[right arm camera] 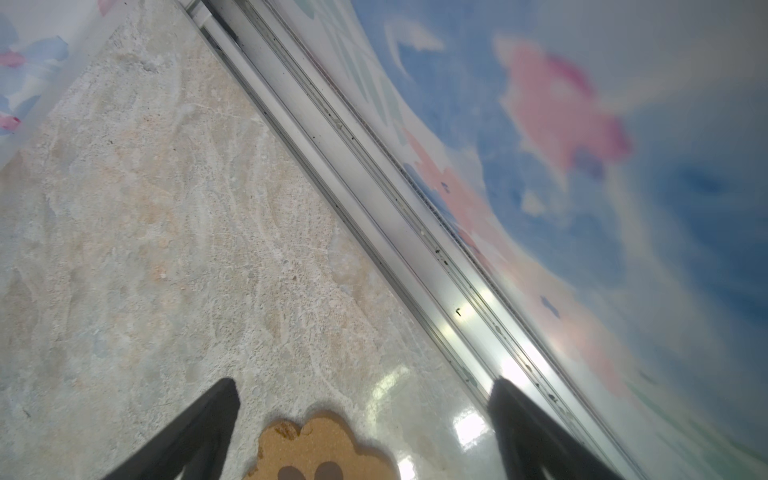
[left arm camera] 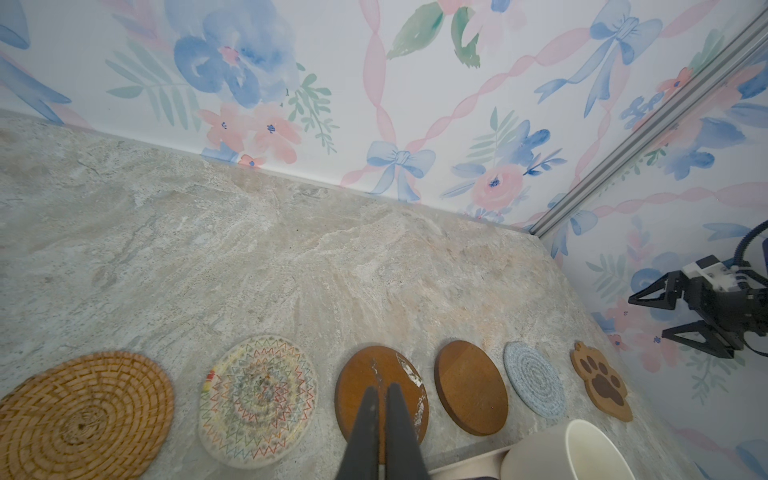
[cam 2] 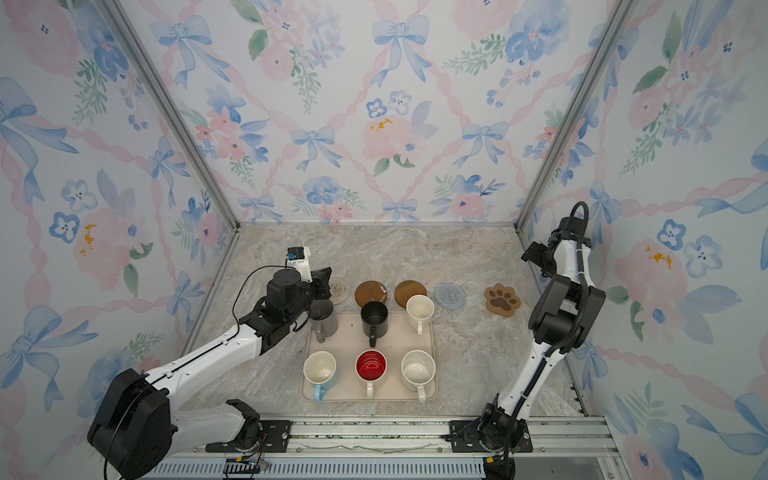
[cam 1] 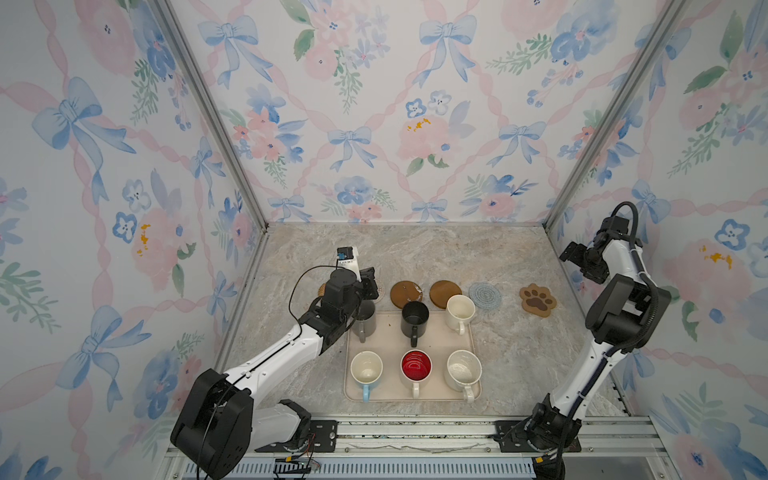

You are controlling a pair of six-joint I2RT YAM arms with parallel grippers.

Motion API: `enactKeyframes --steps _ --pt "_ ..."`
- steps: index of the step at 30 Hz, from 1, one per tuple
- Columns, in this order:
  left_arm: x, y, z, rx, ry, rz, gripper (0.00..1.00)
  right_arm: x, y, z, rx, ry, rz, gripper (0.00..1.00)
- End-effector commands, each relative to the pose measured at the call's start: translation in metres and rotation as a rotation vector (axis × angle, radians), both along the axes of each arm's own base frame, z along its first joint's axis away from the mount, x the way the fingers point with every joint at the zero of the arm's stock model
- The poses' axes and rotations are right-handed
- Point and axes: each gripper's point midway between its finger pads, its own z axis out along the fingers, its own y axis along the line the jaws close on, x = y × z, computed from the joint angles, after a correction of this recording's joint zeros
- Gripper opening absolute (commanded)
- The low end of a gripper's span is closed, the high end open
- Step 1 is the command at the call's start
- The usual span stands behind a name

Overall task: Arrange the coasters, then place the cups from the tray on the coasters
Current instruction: 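Hover the open right gripper over the paw coaster while the left gripper lifts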

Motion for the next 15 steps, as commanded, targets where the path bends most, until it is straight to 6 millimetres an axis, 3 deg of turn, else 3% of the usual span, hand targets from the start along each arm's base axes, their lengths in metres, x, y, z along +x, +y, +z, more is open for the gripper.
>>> enactKeyframes --steps 1,8,15 --pt "-0.004 0.002 0.003 0.022 -0.02 0.001 0.0 0.002 0.015 -0.004 0.029 0.048 0.051 0.97" --pt "-0.007 0.003 0.008 0.021 -0.034 0.005 0.0 0.024 0.023 -0.001 0.07 0.037 0.094 0.97" --pt "-0.012 0.01 0.016 0.024 -0.055 0.029 0.0 0.02 0.024 0.006 0.063 -0.019 0.061 0.97"
